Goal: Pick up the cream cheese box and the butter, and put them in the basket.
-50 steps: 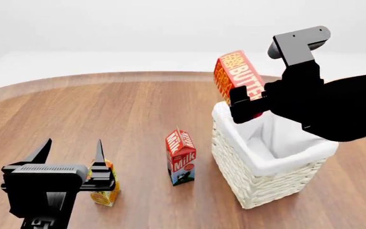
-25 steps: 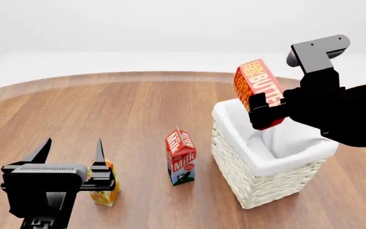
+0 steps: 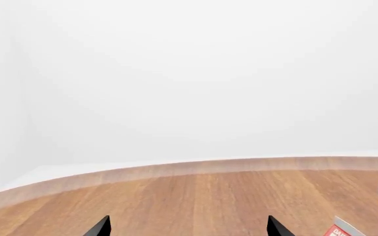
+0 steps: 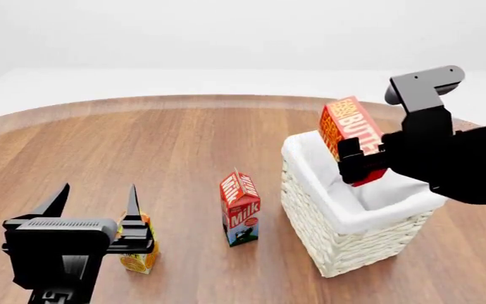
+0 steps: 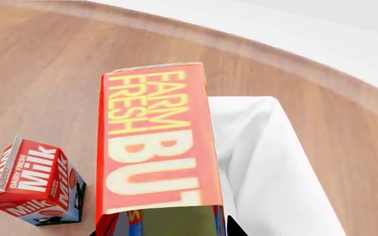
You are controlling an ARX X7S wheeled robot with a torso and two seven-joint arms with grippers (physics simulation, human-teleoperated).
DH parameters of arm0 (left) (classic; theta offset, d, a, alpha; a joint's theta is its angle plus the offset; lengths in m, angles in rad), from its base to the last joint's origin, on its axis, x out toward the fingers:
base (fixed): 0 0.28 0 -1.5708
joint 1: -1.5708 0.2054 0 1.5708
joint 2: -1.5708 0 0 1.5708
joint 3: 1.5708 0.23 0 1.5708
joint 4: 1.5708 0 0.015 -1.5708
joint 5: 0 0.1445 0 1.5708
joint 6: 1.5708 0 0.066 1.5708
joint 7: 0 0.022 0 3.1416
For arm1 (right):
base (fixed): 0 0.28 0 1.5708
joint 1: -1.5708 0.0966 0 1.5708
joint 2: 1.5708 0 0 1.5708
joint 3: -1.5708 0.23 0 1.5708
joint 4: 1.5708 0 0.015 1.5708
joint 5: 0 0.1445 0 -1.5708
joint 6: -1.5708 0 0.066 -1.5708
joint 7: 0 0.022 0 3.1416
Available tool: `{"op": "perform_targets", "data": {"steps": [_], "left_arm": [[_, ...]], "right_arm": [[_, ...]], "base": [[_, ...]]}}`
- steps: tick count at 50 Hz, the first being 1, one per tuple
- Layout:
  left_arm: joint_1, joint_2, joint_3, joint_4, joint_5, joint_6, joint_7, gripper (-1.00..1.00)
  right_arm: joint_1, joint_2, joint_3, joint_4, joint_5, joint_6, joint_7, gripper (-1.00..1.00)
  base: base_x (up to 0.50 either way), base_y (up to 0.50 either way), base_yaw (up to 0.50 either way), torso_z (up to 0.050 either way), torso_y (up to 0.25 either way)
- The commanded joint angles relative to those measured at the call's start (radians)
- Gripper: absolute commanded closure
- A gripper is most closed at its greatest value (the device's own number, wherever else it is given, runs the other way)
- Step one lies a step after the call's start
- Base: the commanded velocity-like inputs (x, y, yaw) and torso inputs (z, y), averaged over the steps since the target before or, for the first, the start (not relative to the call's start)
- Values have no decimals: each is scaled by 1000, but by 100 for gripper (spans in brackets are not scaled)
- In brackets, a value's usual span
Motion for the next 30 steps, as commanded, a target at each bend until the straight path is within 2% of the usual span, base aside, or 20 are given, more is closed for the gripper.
{"op": "perform_targets", "data": {"steps": [1, 30], "left_arm": [[-1, -1, 2, 0, -1, -1, -2, -100], [-1, -5, 7, 0, 0, 1, -7, -100]], "right_arm": [[10, 17, 9, 5, -45, -3, -18, 100], [-37, 33, -28, 41, -102, -52, -74, 100]], "base": [[0, 0, 0, 0, 0], [0, 0, 0, 0, 1]]}}
